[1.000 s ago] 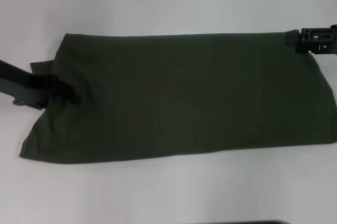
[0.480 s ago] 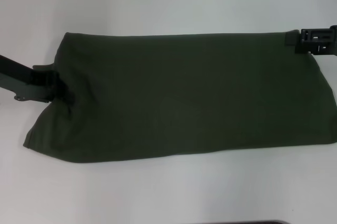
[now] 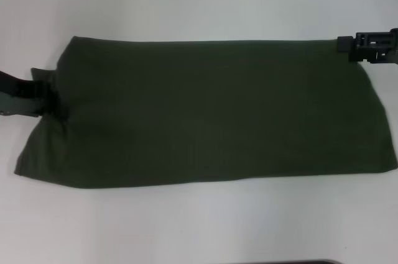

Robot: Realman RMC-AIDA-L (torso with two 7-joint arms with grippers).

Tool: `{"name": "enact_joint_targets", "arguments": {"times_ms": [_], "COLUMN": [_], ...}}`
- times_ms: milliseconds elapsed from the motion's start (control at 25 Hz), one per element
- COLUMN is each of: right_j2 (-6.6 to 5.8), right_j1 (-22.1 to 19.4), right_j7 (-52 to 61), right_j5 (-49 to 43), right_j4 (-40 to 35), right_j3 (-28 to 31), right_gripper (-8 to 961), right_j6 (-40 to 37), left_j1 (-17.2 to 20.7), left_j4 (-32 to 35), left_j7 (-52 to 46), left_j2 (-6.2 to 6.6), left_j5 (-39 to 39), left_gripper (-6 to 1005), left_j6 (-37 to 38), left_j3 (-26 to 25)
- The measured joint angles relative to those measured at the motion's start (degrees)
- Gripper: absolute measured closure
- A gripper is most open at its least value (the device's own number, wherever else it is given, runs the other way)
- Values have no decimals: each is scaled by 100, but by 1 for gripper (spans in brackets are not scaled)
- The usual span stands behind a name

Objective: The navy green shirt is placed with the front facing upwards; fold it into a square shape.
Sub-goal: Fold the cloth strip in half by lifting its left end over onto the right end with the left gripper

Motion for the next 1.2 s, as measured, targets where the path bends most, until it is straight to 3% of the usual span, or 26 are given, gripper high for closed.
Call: {"name": "enact_joint_targets", "arguments": {"times_ms": [520,920,1200], "right_j2": [-12,-7,-17], "right_j1": [53,82,90], "right_j7": [53,53,53], "right_j5": [-26,-34,-34], "right_j4": [0,0,-6], "right_j3": [47,23,16], "right_gripper": [191,190,192], "right_j6": [1,34,42], "left_j1": [-96,-618,-854], "left_j4": [181,-41,-192], "left_j7": [-259,-596,-605], "left_j2": [129,73,162], "left_j5": [244,390,402], "left_gripper": [931,930,930], "left_j6": [-398,-1218,-1148], "left_j3": [6,504,623]}}
